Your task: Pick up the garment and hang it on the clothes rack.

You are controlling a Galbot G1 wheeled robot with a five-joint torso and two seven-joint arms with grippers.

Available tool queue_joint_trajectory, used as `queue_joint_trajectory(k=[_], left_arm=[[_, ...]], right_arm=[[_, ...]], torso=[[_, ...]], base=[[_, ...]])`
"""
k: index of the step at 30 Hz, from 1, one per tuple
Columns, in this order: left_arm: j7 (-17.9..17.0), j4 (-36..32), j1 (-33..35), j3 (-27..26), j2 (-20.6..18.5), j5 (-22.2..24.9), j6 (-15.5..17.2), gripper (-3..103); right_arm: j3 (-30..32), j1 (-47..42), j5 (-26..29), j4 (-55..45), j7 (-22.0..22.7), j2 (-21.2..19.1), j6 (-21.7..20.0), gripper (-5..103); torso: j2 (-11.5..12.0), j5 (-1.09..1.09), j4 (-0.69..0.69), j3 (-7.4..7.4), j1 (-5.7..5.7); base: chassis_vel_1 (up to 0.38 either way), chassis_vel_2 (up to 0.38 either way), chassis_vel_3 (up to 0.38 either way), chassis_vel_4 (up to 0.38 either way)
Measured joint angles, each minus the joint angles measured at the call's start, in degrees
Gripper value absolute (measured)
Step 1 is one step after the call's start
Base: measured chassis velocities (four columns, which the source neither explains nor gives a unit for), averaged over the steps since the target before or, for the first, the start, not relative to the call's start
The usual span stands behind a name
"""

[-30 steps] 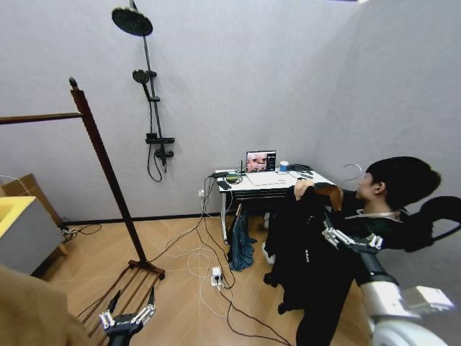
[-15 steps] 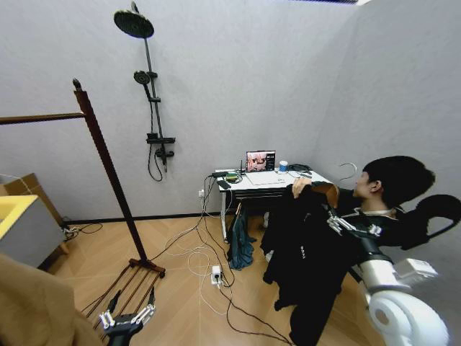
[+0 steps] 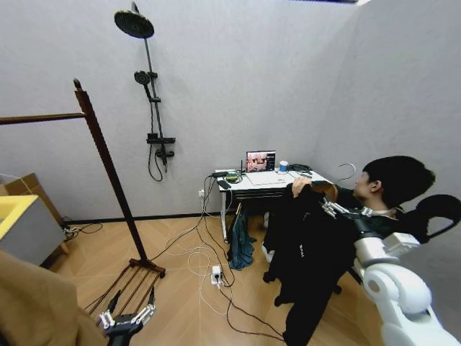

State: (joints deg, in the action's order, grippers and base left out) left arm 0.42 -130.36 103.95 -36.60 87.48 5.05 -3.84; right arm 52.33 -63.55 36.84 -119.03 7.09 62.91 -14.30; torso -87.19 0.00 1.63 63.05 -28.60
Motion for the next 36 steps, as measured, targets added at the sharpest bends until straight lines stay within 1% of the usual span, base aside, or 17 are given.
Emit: queue_joint_trajectory(k=[1,3,4,6,7,9,10,12,13,15,18,20,21,22,23,24,36], left_arm=[[0.00,0.00,0.00,0.00,0.00,0.00,0.00,100],[0.00,0.00,0.00,0.00,0.00,0.00,0.00,100],[0.00,0.00,0.00,0.00,0.00,0.00,0.00,100],[0.00,0.00,0.00,0.00,0.00,0.00,0.00,100],[0.00,0.00,0.00,0.00,0.00,0.00,0.00,100],[0.00,0.00,0.00,0.00,0.00,0.00,0.00,100],[0.00,0.00,0.00,0.00,0.00,0.00,0.00,100],[0.00,0.00,0.00,0.00,0.00,0.00,0.00,100],[0.00,0.00,0.00,0.00,0.00,0.00,0.00,100],[0.00,0.00,0.00,0.00,0.00,0.00,0.00,100],[0.00,0.00,0.00,0.00,0.00,0.00,0.00,100],[0.00,0.00,0.00,0.00,0.00,0.00,0.00,100],[0.00,0.00,0.00,0.00,0.00,0.00,0.00,100],[0.00,0.00,0.00,0.00,0.00,0.00,0.00,100],[0.00,0.00,0.00,0.00,0.00,0.00,0.00,100],[0.00,0.00,0.00,0.00,0.00,0.00,0.00,100],[0.00,0.00,0.00,0.00,0.00,0.00,0.00,100]], right_arm=[[0.00,0.00,0.00,0.00,0.00,0.00,0.00,89],[-0.51,0.33,-0.78,1.06,-0.57,0.93,0.31,79],[-0.51,0.33,-0.78,1.06,-0.57,0.93,0.31,79],[-1.21,0.56,-1.86,1.79,-1.41,2.43,1.03,68],[-1.21,0.56,-1.86,1.79,-1.41,2.43,1.03,68],[-1.90,0.61,-2.93,2.07,-1.84,3.06,1.73,57],[-1.90,0.61,-2.93,2.07,-1.84,3.06,1.73,57],[-2.54,1.04,-3.83,2.20,-2.08,3.04,2.32,46],[-2.54,1.04,-3.83,2.20,-2.08,3.04,2.32,46],[-2.97,1.36,-4.34,2.19,-2.09,3.19,2.69,35],[-3.09,1.32,-4.55,2.08,-2.08,3.60,2.84,30],[-3.22,1.06,-4.95,1.60,-2.11,5.33,3.11,19],[-3.22,1.06,-4.95,1.60,-2.11,5.33,3.11,19],[-3.36,0.78,-5.12,1.12,-2.16,6.49,3.34,14],[-3.36,0.78,-5.12,1.12,-2.16,6.49,3.34,14],[-3.44,0.17,-5.52,0.52,-2.00,7.53,3.64,9],[-2.31,-5.57,-5.11,-4.59,-2.87,9.54,5.76,9]], torso=[[0.00,0.00,0.00,0.00,0.00],[0.00,0.00,0.00,0.00,0.00],[0.00,0.00,0.00,0.00,0.00],[0.00,0.00,0.00,0.00,0.00],[0.00,0.00,0.00,0.00,0.00],[0.00,0.00,0.01,0.00,0.01],[0.00,0.00,0.01,0.00,0.01],[0.00,0.00,0.00,0.00,0.00],[0.00,0.00,0.00,0.00,0.00],[0.00,0.00,0.00,0.00,0.00],[0.00,0.00,0.00,0.00,0.00],[0.00,0.00,0.01,0.00,0.01],[0.00,0.00,0.01,0.00,0.01],[0.00,0.00,-0.02,0.00,0.01],[0.00,0.00,-0.02,0.00,0.01],[0.00,-0.01,0.00,0.00,0.00],[0.00,0.00,0.01,0.00,0.00]], base=[[0.000,0.000,0.000,0.000],[0.000,0.000,0.000,0.000],[0.000,0.000,0.000,0.000],[0.000,0.000,0.000,0.000],[0.000,0.000,0.000,0.000],[0.000,0.000,0.000,0.000],[0.000,0.000,0.000,0.000],[0.000,0.000,0.000,0.000],[0.000,0.000,0.000,0.000],[0.000,0.000,0.000,0.000],[0.000,0.000,0.000,0.000],[0.000,0.000,0.000,0.000],[0.000,0.000,0.000,0.000],[0.000,0.000,0.000,0.000],[0.000,0.000,0.000,0.000],[0.000,0.000,0.000,0.000],[0.000,0.000,0.000,0.000]])
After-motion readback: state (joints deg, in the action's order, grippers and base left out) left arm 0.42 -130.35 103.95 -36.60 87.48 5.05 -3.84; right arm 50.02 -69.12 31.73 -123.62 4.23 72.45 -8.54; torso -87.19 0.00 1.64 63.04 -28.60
